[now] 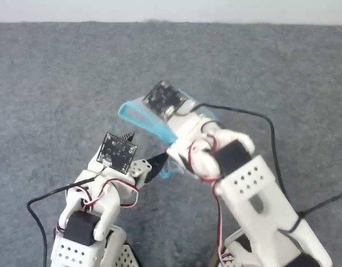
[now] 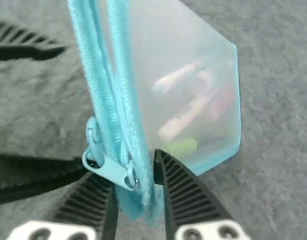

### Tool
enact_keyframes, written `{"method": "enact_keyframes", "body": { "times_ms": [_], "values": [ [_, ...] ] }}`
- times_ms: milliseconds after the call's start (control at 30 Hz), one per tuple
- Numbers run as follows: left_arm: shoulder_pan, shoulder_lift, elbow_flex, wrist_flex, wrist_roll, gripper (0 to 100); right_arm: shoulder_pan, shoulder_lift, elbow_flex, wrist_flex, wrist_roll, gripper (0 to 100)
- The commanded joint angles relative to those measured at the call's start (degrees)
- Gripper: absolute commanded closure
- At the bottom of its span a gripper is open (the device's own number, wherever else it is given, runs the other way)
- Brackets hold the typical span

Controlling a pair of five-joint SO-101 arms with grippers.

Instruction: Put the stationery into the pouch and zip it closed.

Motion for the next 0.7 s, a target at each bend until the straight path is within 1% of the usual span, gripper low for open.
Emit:
{"method": "enact_keyframes", "body": {
  "times_ms": [0,133,200,267,367,400,433,500,667],
  "values": [
    [0.53,-0.35,-0.48,-1.67,0.79,68,-3.21,-5.76,1.05,0.4,-0.62,99.2],
    [0.62,-0.35,-0.4,-1.85,0.79,68,-4.44,-6.37,2.46,0.31,0.26,99.2],
    [0.62,-0.62,0.13,-2.02,0.62,71,-4.53,-6.37,3.6,-0.22,0.7,99.2],
    [0.62,-0.7,0.13,-2.11,0.44,79,-4.44,-6.37,5.89,-1.8,1.14,99.2],
    [0.18,-0.7,0.22,-3.6,0.44,96,-4.26,-6.37,9.93,-4.79,2.02,99.2],
    [0.18,-0.7,0.22,-3.6,0.44,100,-4.26,-6.37,10.9,-5.23,2.37,99.2],
    [0.18,-0.7,0.22,-3.52,0.44,98,-4.26,-6.37,11.69,-5.49,2.46,99.2],
    [0.18,-0.7,0.22,-3.43,0.44,99,-3.65,-6.37,12.84,-5.93,2.73,99.2],
    [0.0,-0.7,0.13,-3.34,0.35,99,0.31,-6.37,16.53,-9.27,2.81,99.2]
  ]
}}
